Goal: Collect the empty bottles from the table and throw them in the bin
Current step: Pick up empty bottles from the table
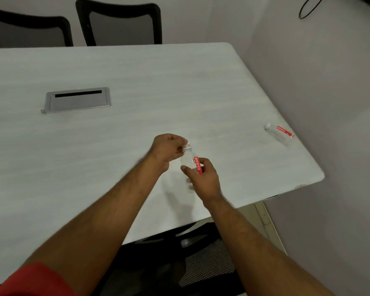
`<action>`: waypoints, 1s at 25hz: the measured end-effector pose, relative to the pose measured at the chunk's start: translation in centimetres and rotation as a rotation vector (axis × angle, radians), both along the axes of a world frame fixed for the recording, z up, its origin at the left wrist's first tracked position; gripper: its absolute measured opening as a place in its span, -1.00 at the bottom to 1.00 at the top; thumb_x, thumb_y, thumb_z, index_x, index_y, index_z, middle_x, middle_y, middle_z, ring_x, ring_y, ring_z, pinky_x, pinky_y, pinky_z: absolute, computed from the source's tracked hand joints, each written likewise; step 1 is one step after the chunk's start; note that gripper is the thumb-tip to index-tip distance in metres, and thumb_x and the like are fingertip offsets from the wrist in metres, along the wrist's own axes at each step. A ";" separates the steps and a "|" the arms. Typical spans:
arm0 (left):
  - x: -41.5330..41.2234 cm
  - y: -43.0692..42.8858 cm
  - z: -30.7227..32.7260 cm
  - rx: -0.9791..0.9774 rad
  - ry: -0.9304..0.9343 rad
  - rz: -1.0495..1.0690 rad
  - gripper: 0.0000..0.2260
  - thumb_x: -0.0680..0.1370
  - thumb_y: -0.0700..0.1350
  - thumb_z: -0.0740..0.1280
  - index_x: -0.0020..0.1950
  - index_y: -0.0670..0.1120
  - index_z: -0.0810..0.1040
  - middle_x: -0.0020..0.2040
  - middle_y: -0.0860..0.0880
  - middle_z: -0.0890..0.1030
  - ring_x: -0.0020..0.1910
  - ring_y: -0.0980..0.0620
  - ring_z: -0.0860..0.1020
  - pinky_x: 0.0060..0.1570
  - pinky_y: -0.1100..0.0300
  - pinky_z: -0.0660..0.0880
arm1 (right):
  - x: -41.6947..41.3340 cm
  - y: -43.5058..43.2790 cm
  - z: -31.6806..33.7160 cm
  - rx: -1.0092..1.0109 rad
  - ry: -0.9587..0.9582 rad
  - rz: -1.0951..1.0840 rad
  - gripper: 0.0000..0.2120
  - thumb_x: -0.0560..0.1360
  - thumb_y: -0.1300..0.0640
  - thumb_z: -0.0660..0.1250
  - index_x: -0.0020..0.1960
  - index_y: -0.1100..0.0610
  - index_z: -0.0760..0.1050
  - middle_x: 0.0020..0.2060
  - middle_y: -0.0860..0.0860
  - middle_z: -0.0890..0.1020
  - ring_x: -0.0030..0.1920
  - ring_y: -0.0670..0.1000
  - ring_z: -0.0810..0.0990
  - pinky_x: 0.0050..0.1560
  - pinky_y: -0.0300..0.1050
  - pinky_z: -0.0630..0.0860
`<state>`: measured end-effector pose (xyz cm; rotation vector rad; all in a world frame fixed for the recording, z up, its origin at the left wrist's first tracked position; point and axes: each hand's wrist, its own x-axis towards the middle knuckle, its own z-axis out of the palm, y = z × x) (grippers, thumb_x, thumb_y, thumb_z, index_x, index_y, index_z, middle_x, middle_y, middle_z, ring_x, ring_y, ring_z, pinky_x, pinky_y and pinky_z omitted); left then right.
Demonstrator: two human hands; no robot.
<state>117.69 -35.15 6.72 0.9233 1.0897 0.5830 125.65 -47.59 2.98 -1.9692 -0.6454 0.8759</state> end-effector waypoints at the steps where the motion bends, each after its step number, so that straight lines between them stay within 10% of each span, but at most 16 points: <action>1: -0.2 -0.5 0.5 0.047 0.020 -0.052 -0.94 0.51 -0.29 0.38 -0.14 -0.18 0.60 -0.14 -0.08 0.65 -0.15 0.00 0.64 -0.16 0.21 0.61 | -0.3 -0.6 0.5 0.007 -0.030 0.001 -0.46 0.28 -0.26 0.47 0.17 -0.06 0.48 -0.07 -0.06 0.65 -0.09 0.03 0.68 -0.03 0.09 0.67; 5: -0.6 -2.5 1.8 0.091 0.023 -0.191 -0.92 0.55 -0.26 0.36 -0.01 -0.18 0.64 -0.06 -0.03 0.65 -0.11 0.06 0.62 -0.18 0.23 0.56 | -1.0 -3.1 2.5 0.036 -0.176 -0.015 -0.52 0.39 -0.10 0.50 0.23 0.01 0.46 -0.01 -0.07 0.62 -0.10 -0.09 0.61 -0.18 -0.30 0.49; 16: 1.6 -5.2 4.5 -0.072 0.094 -0.211 -0.76 0.40 -0.14 0.54 -0.01 -0.20 0.62 -0.12 -0.10 0.69 -0.13 0.00 0.65 0.06 0.07 0.59 | 0.3 -7.2 5.6 0.001 -0.509 -0.068 -0.39 0.37 -0.26 0.47 0.31 -0.03 0.42 0.06 -0.09 0.54 -0.06 -0.04 0.61 -0.13 -0.18 0.54; 25: 12.5 -8.6 3.1 -0.001 -0.185 -0.351 -0.84 0.54 -0.30 0.33 0.09 -0.23 0.63 0.05 -0.17 0.67 0.09 -0.08 0.63 0.20 0.06 0.55 | 14.8 -10.7 4.4 0.217 0.230 0.036 -0.75 0.49 -0.05 0.45 0.04 0.08 0.56 -0.17 0.02 0.62 -0.29 0.06 0.62 -0.36 -0.11 0.50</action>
